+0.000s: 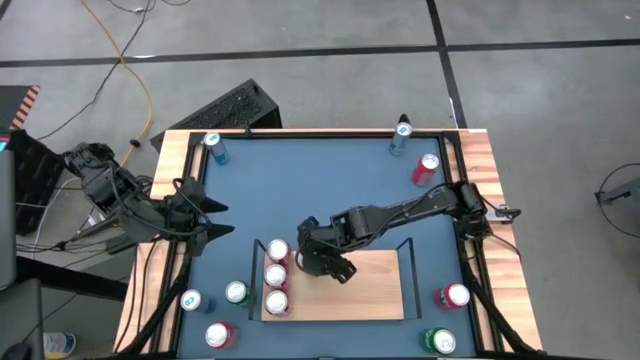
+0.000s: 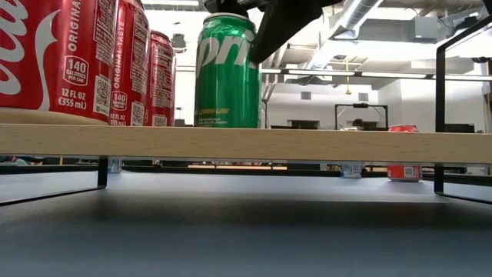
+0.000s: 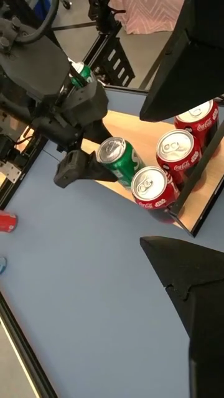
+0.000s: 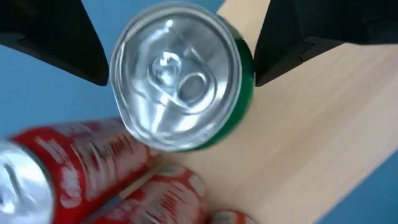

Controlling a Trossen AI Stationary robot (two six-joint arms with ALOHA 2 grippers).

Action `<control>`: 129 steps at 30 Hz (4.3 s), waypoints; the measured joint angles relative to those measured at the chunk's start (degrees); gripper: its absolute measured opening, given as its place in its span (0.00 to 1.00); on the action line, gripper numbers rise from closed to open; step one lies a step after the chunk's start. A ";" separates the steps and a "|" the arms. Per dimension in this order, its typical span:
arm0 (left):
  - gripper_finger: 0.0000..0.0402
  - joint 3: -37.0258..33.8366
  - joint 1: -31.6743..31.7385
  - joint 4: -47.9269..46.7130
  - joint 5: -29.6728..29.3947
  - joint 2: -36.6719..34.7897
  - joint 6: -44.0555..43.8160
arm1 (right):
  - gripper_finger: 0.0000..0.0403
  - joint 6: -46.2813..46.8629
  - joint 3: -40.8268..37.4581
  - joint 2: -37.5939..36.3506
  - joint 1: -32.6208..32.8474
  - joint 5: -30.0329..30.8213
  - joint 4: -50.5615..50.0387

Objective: Place canned beverage on shelf
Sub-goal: Put the top left green soda can on the shelf aligned with the left red soda can, then put the left green soda can on the shelf aligned with the other green soda can

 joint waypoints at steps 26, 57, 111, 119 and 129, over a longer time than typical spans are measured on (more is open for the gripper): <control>0.75 0.00 0.00 -0.33 0.25 0.00 0.41 | 0.89 32.86 -6.71 -7.32 6.23 -5.36 -4.22; 0.75 0.00 0.00 -0.14 -0.15 0.02 1.27 | 0.01 54.04 -33.50 -17.72 6.17 12.83 31.12; 0.75 0.00 0.00 -0.11 0.69 0.00 0.09 | 0.00 46.53 -32.75 -20.10 2.05 14.34 34.33; 0.75 0.00 -1.24 -0.35 17.72 2.47 -2.67 | 0.00 44.82 -24.81 -25.48 3.07 14.31 24.82; 0.75 1.75 -7.64 -6.52 34.50 16.66 -6.14 | 0.00 45.28 -22.79 -30.99 6.10 14.47 16.31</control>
